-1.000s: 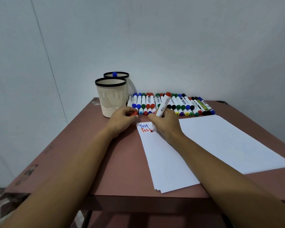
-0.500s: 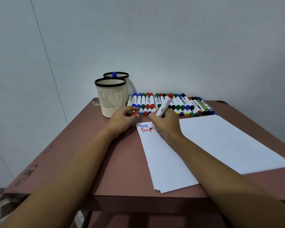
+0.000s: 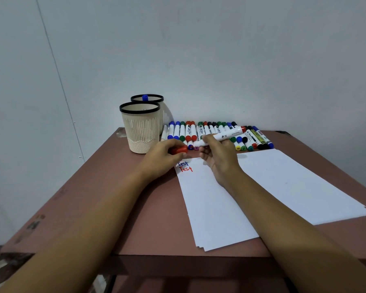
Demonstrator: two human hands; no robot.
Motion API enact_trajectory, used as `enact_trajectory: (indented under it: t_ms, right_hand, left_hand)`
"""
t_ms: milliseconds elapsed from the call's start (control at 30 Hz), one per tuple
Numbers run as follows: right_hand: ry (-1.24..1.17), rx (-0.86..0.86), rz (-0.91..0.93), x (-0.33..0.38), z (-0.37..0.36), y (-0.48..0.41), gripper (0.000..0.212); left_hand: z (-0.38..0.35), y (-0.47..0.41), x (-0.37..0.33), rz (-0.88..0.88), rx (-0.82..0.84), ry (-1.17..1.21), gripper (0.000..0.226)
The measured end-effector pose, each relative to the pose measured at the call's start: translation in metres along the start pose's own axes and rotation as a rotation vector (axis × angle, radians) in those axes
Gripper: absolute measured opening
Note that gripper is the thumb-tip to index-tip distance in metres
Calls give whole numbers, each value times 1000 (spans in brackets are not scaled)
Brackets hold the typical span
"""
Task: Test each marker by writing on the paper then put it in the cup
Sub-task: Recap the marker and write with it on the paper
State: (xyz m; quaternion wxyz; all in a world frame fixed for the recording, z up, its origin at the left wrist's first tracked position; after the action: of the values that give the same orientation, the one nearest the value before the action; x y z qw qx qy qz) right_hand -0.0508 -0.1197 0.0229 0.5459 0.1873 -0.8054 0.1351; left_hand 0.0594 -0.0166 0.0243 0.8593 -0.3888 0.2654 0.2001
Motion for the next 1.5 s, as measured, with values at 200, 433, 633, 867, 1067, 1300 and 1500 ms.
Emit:
enact_trajectory:
  t_ms: [200, 433, 633, 867, 1067, 1300, 1500]
  right_hand:
    - [18, 108, -1, -2, -5, 2, 6]
    - [116, 174, -31, -6, -5, 1, 18]
    - [28, 245, -91, -7, -7, 3, 14]
    - [44, 296, -73, -6, -7, 3, 13]
    - [-27, 285, -67, 1, -10, 4, 22]
    - [-124, 112, -99, 9, 2, 3, 42]
    - [123, 102, 28, 6, 5, 0, 52]
  left_hand:
    - [0, 3, -8, -17, -13, 156, 27]
    - [0, 4, -15, -18, -17, 150, 21]
    - [-4, 5, -16, 50, -19, 272, 22]
    - [-3, 9, -21, 126, 24, 390, 17]
    - [-3, 9, -27, 448, -37, 874, 9]
    - [38, -7, -48, 241, -192, 533, 10]
    - [96, -59, -72, 93, -295, 292, 8]
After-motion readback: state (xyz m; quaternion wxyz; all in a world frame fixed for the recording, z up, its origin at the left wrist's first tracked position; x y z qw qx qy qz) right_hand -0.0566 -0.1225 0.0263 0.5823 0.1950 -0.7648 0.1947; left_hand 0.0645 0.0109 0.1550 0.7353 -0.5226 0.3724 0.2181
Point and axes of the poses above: each hand's wrist, its own y-axis away from the middle knuckle, its own z-axis out of the back of the hand, x = y × z, the point moved 4 cm from there along -y, towards the middle knuckle, and after that the axes turned 10 degrees about -x, right-handed, at the moved point
